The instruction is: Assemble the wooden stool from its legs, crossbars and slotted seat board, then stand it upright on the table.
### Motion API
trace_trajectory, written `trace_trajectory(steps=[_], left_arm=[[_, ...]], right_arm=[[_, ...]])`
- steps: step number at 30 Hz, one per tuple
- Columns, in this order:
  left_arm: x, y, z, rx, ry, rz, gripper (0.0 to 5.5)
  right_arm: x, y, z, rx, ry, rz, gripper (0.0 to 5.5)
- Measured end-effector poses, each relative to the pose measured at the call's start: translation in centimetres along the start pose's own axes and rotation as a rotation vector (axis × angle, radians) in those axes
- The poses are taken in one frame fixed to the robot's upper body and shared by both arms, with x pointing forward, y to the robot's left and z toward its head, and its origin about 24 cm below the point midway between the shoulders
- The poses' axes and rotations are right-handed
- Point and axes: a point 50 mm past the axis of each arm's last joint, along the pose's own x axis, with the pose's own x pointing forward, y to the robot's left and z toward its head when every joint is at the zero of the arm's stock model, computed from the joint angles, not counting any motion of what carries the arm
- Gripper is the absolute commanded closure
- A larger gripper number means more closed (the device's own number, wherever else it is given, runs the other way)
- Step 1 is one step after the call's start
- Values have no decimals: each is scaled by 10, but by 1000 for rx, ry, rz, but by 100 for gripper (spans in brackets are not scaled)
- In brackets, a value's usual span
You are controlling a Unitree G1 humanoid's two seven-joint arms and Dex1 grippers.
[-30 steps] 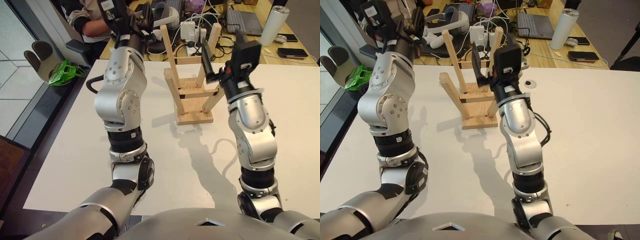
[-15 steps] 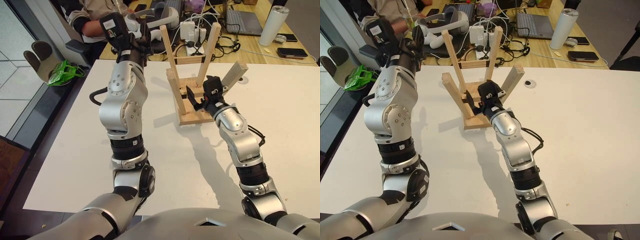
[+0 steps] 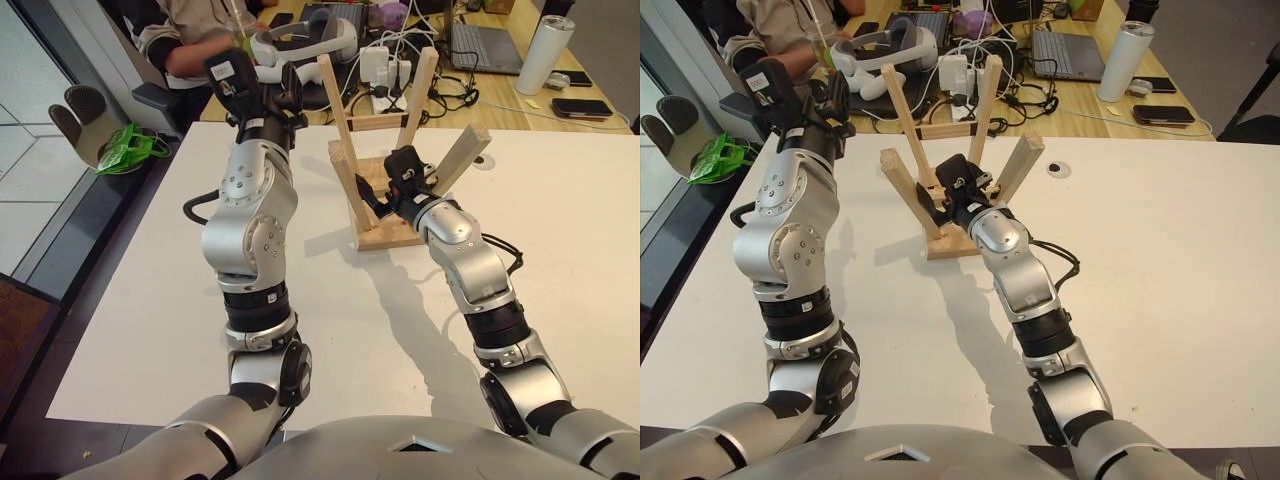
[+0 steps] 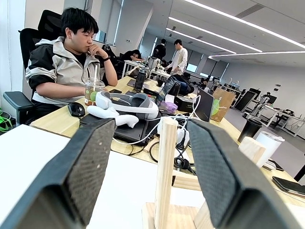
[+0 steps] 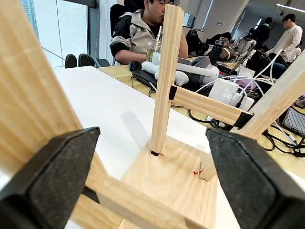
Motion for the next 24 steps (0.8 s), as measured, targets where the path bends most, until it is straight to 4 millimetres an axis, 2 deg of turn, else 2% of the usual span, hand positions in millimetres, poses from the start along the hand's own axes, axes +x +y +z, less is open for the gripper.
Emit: trace_trajectory(steps=[2,6,9,10,11,13,15,17,19,21,23,24], left_arm=[[0,0,0,-1,0,2,272],[0,1,0,-2,0,6,272],[0,2,0,-3,-3,10,272],[0,2,1,-4,-5,10,272],[0,2,1,-3,-6,10,272],[0,1,1,-4,-9,9,272],[0,1,1,-5,-9,7,272],[0,0,1,-4,-9,2,272],[0,-1,1,-4,-10,-2,272],[0,0,2,-3,-13,4,272],[0,1,2,-4,-14,7,272],[0,1,2,-4,-13,10,272]], right_arm=[[1,0,2,19,-18,-4,135],[4,1,12,190,-125,-17,135],[1,-18,63,380,-374,-70,135],[-3,-30,89,407,-480,-92,135],[-6,-37,101,408,-527,-108,135],[-9,-45,107,394,-544,-127,135],[-9,-47,105,372,-516,-127,135],[-11,-40,99,292,-463,-106,135],[-17,-25,68,226,-335,-68,135],[-33,-10,28,179,-178,-23,135],[-43,-4,-1,155,-22,-16,135],[-46,-3,-7,155,14,-20,135]])
